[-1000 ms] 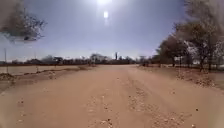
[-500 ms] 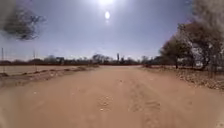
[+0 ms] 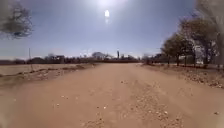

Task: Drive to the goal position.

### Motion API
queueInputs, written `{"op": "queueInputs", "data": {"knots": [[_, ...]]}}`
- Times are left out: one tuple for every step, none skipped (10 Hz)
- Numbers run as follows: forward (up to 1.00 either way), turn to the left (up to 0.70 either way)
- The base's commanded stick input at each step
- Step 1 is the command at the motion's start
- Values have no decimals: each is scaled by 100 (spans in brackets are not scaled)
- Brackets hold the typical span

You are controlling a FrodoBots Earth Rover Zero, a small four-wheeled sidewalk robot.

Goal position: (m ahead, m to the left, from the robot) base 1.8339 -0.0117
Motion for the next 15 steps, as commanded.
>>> {"op": "queueInputs", "data": {"knots": [[100, 0], [100, 0], [100, 0], [100, 0], [100, 0], [100, 0], [100, 0], [100, 0], [100, 0], [100, 0], [100, 0], [100, 0], [100, 0], [100, 0], [100, 0]]}}
